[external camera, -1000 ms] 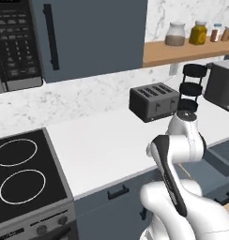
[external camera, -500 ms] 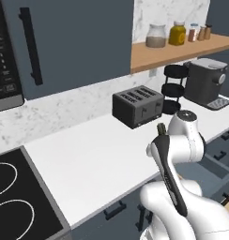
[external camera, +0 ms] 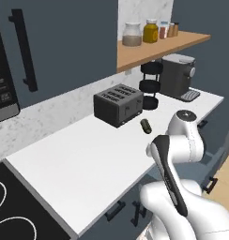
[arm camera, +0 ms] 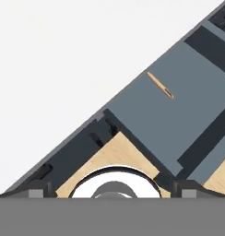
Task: Pick the wooden spoon from the drawer and place it on the counter.
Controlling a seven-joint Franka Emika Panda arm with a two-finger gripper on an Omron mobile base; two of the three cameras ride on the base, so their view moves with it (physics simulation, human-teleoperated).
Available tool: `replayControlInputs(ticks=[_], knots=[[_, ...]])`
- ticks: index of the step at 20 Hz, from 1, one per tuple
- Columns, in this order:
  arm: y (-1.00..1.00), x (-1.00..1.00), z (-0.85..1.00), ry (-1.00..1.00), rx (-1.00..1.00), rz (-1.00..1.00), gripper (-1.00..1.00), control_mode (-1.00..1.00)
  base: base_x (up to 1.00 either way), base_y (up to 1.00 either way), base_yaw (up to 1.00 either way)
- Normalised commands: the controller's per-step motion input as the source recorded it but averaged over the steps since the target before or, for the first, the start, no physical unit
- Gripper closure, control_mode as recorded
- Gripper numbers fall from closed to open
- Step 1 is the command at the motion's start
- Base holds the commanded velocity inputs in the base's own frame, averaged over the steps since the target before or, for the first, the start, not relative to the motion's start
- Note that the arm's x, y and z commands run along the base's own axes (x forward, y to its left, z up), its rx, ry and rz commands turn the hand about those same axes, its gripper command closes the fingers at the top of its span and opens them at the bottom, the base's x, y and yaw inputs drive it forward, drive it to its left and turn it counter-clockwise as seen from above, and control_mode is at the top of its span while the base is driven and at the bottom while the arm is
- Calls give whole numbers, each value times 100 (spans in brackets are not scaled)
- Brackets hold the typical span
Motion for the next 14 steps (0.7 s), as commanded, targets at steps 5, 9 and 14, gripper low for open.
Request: replayControlInputs(ticks=[5,9,14], knots=[[0,5,-1,-1,0,-4,-100,-100,6,28,-30],[-17,23,-11,-1,0,-4,-100,-100,0,0,0],[-76,12,-15,0,6,0,-100,-100,0,0,0]])
